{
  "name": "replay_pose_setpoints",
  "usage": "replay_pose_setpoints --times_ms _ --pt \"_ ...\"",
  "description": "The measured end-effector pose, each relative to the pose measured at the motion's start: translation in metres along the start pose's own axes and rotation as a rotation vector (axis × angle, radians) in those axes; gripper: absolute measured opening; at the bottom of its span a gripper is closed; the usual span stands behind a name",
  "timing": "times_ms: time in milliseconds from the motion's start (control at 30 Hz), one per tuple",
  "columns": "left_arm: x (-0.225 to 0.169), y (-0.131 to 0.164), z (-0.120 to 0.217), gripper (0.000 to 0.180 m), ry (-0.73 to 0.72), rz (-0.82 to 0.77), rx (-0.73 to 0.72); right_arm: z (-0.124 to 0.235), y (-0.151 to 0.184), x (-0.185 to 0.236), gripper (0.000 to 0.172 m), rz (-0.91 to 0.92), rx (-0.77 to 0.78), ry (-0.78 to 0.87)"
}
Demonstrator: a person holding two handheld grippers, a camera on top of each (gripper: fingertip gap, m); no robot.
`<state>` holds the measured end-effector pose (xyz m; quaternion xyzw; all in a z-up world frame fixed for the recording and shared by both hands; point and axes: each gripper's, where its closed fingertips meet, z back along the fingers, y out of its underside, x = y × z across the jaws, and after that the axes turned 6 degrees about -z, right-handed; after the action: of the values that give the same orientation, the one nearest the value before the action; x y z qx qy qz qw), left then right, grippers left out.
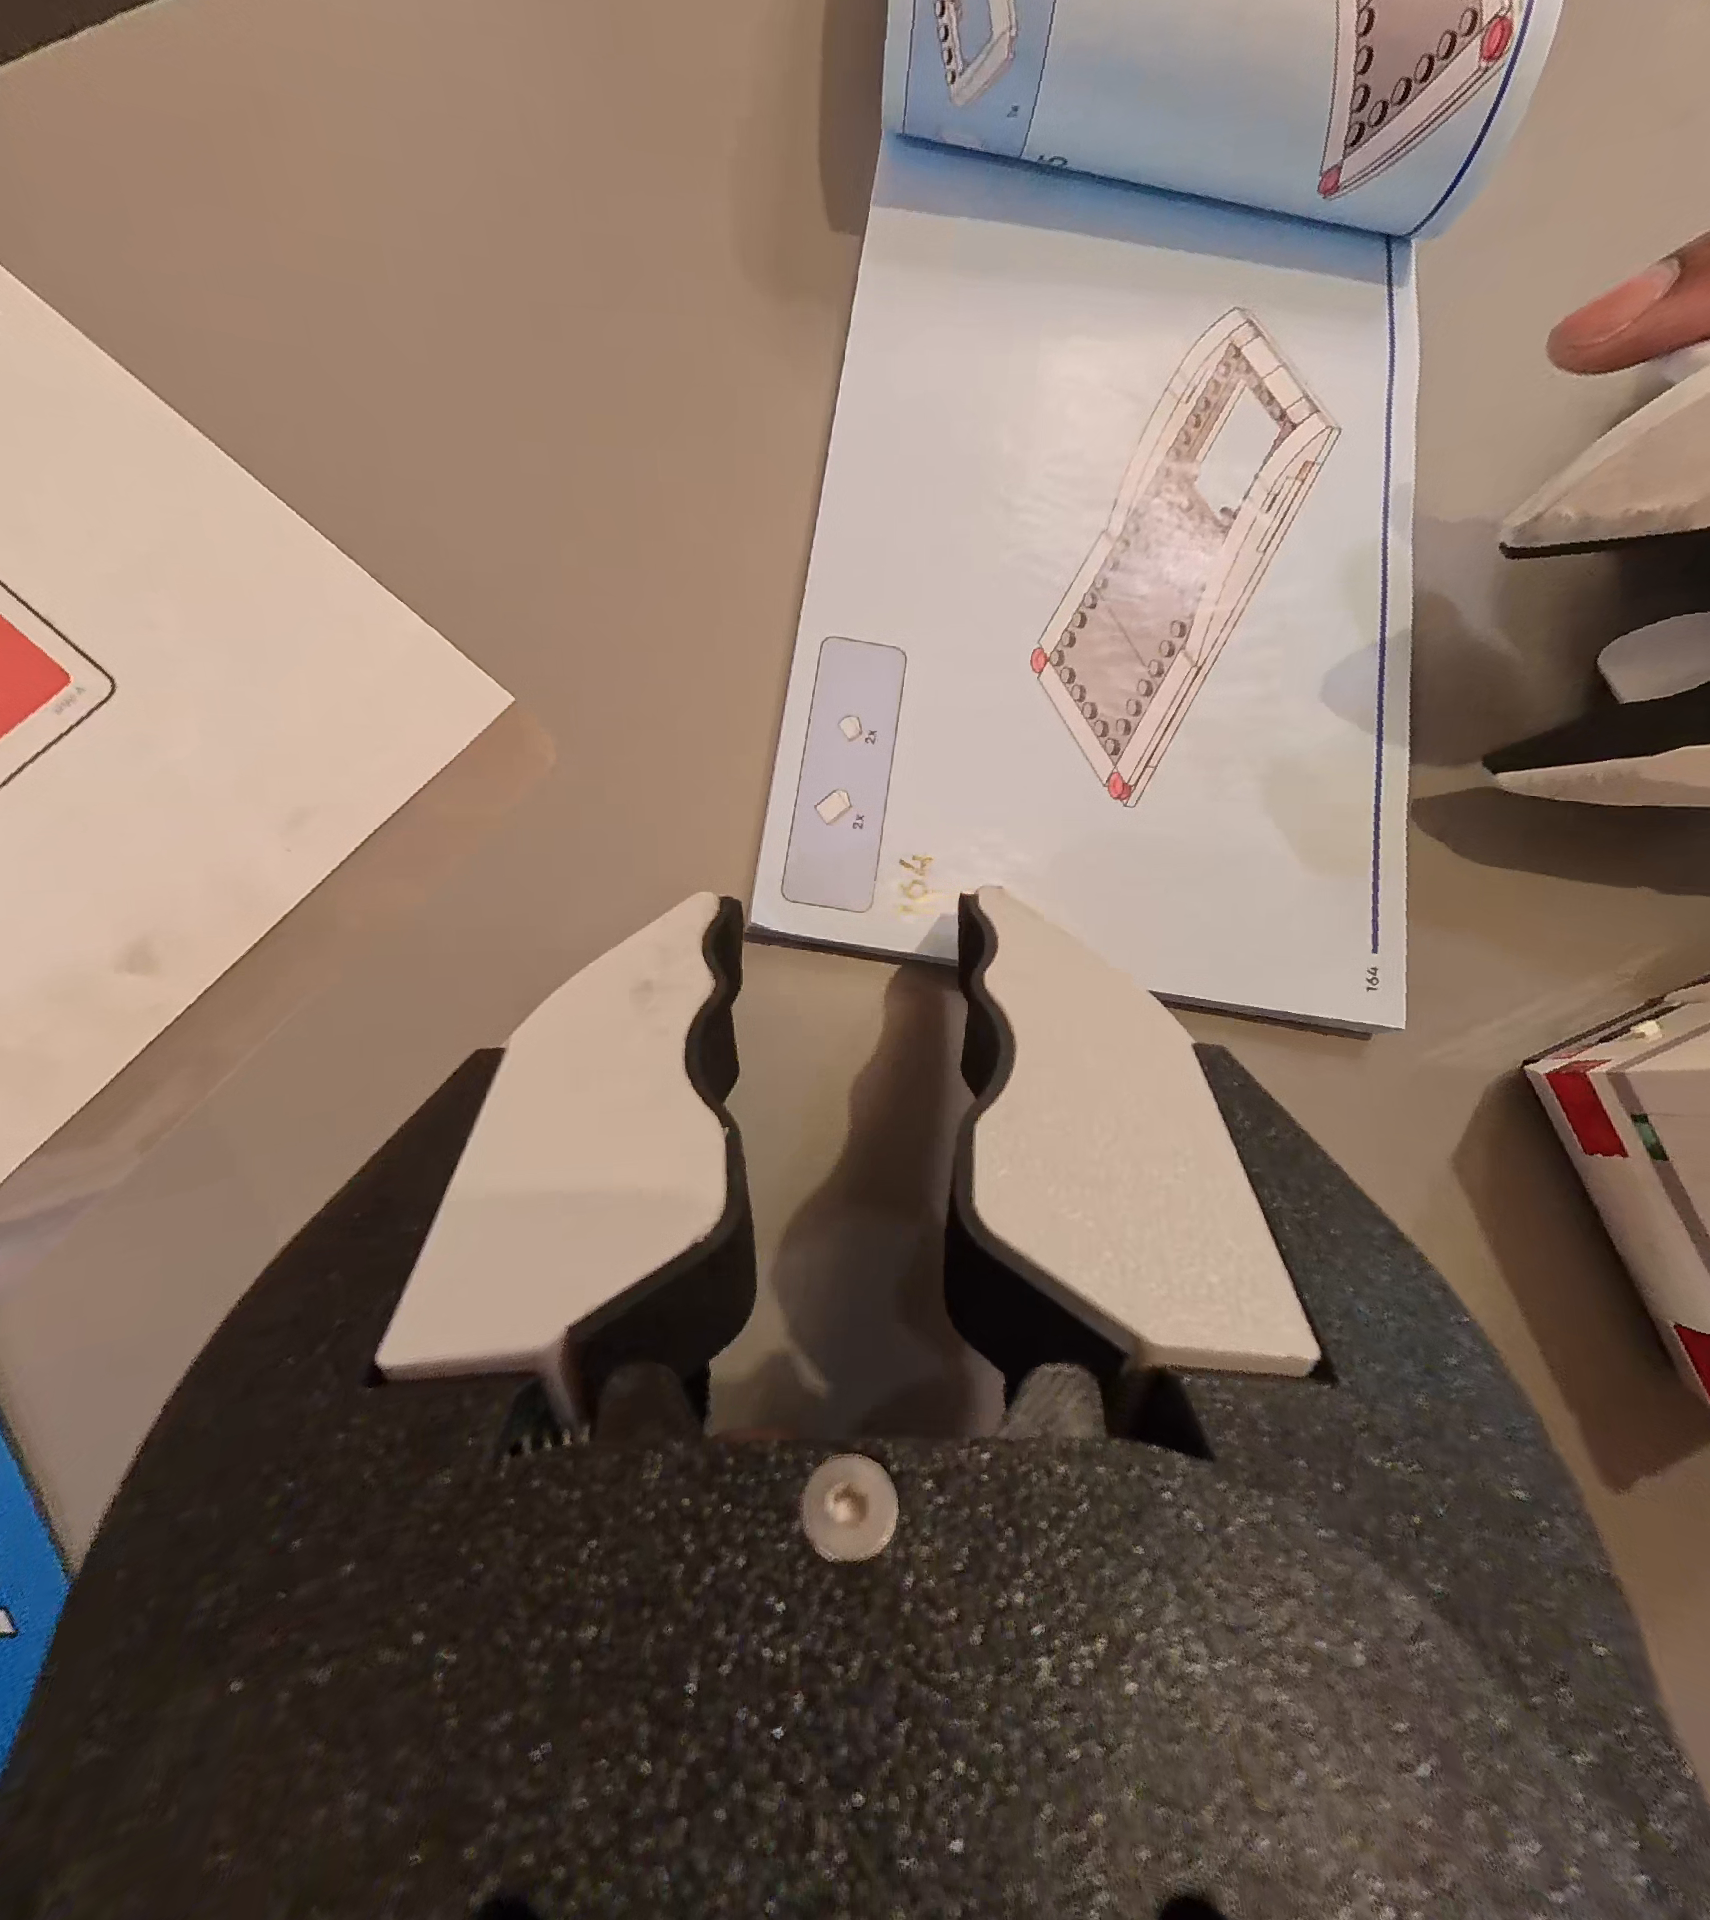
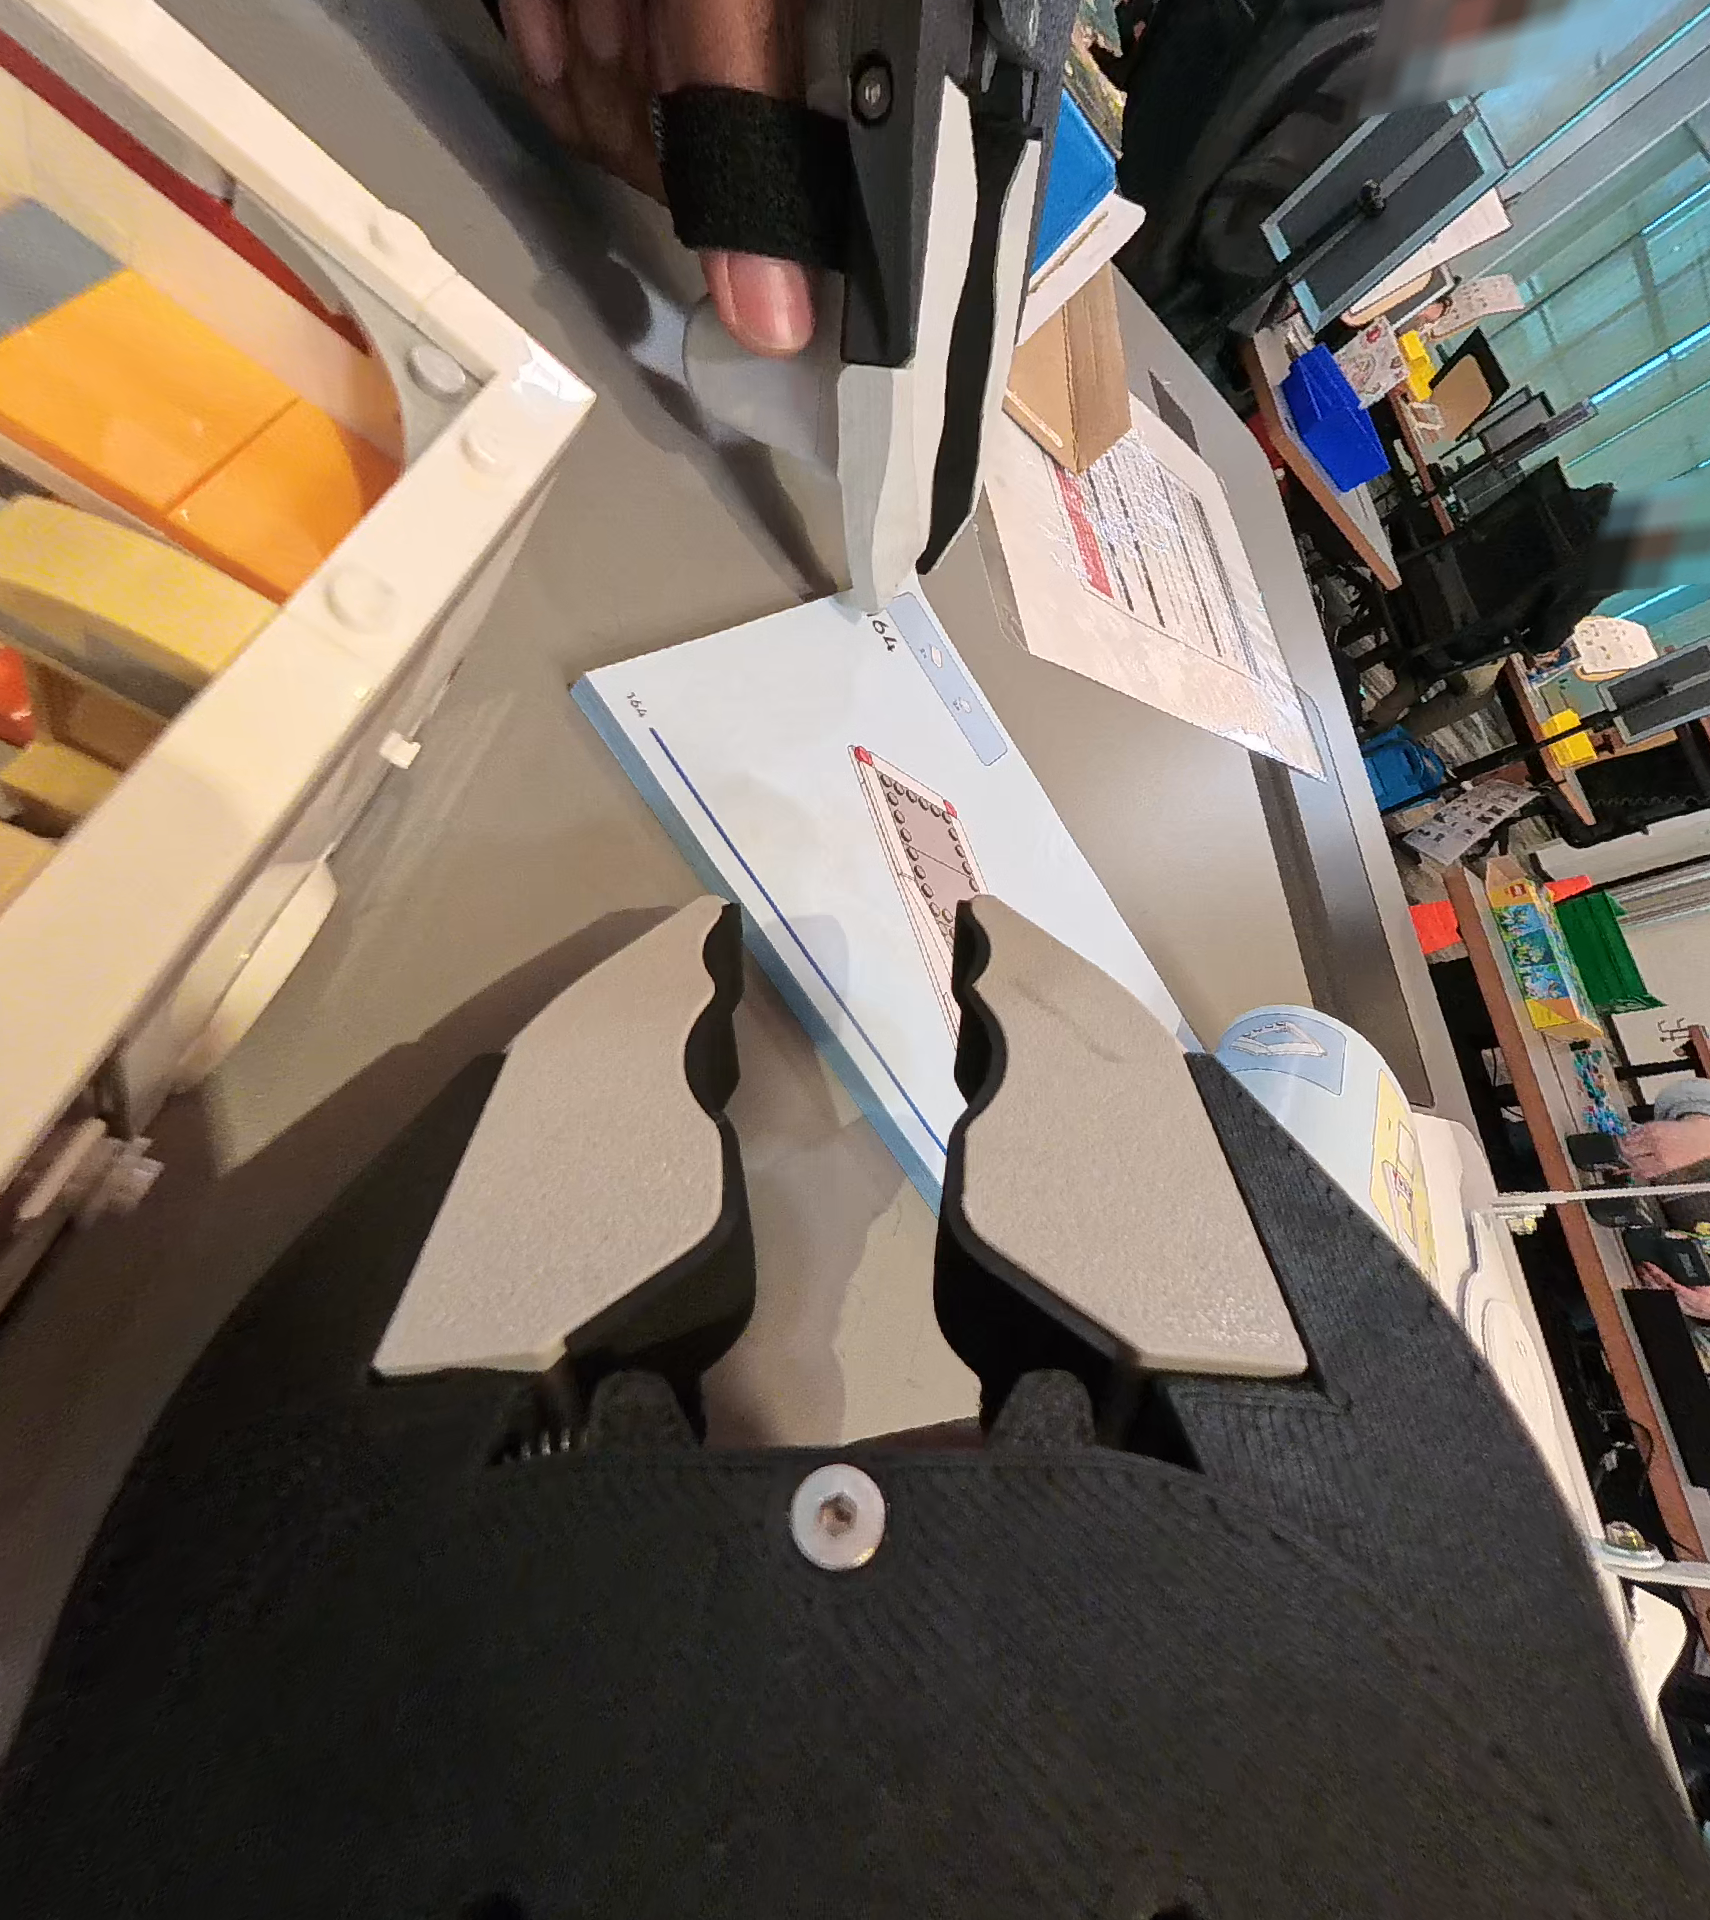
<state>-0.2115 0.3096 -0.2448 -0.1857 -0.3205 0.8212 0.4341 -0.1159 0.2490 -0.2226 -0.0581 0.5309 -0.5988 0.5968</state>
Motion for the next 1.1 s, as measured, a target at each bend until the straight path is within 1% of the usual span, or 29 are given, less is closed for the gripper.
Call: replay_pose_setpoints --times_ms 567,900,1000,1100 --pt "-0.0025 -0.0031 0.0019 0.033 0.002 -0.009 -0.010 -0.0003 0.0004 -0.0001 0.038 0.001 0.003 0.002" --pt "0.0067 -0.0020 -0.0009 0.013 -0.028 0.060 -0.025 -0.0002 0.0003 -0.0003 0.037 0.003 0.003 0.004" --pt "0.0062 -0.0030 -0.0009 0.001 -0.021 0.069 -0.035 0.0000 0.0001 -0.0004 0.037 0.004 0.003 0.006" --pt "0.0048 -0.0041 -0.0016 0.000 -0.008 0.084 -0.045 0.0004 -0.0001 -0.0003 0.038 0.008 -0.001 0.005"
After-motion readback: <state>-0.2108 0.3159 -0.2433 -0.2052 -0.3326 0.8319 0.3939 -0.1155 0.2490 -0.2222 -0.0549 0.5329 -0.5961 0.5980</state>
